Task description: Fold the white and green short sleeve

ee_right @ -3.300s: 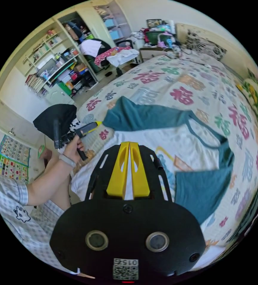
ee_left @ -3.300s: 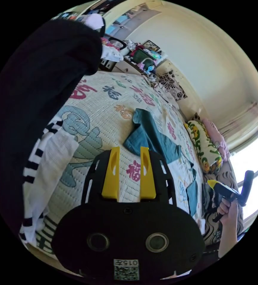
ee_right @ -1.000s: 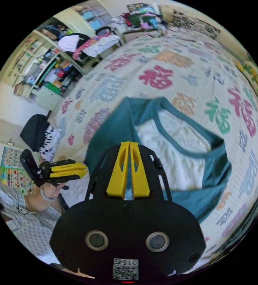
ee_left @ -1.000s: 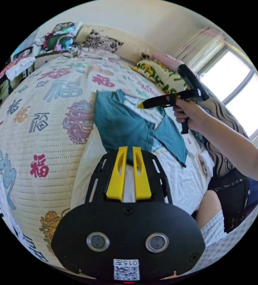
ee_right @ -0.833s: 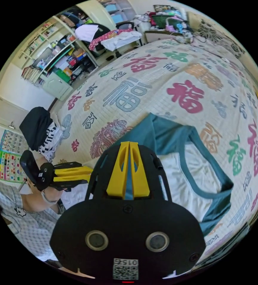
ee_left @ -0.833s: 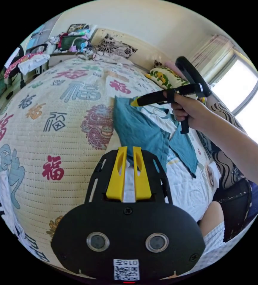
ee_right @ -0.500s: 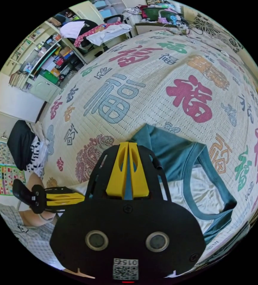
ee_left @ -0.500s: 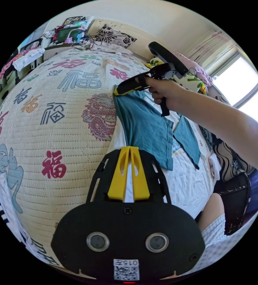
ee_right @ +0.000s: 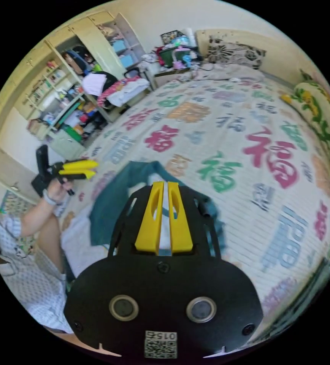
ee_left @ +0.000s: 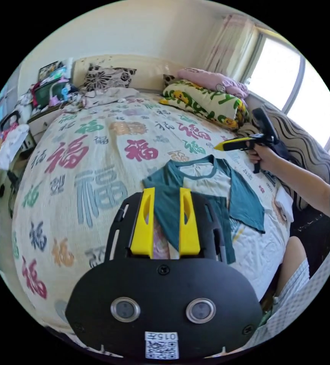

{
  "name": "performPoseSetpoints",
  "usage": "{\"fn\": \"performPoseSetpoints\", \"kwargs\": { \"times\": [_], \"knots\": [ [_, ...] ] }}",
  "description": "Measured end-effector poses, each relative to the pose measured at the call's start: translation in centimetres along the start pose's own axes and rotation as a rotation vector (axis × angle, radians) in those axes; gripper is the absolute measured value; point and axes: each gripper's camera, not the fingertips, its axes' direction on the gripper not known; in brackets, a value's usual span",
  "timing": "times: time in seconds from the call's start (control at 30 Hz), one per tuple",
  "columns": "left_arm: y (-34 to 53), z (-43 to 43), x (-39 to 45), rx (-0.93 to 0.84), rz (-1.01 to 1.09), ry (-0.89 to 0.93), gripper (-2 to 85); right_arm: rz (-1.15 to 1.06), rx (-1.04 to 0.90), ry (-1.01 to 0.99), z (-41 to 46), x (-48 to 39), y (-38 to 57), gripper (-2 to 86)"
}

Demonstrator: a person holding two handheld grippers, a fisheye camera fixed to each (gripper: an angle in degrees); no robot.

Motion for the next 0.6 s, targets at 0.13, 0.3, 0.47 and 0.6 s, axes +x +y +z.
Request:
{"fn": "performPoseSetpoints", "kwargs": {
  "times": [0.13,0.3,0.47,0.6],
  "knots": [
    [-8.7,8.3,-1.6,-0.147,0.147,0.029,10.2,0.080,-0.084,0.258,-4.7,4.0,2.9,7.1],
    [-14.6,18.6,-3.0,-0.341,0.194,-0.015,12.2,0.166,-0.219,0.195,-6.1,6.9,4.6,8.2],
    [-17.8,24.0,-5.7,-0.433,0.225,-0.056,8.8,0.113,-0.287,0.200,-8.8,6.1,5.2,0.1],
    [-19.9,25.2,-8.7,-0.486,0.234,0.042,1.9,0.137,-0.290,0.185,-12.4,5.5,5.2,-0.9]
  ]
}}
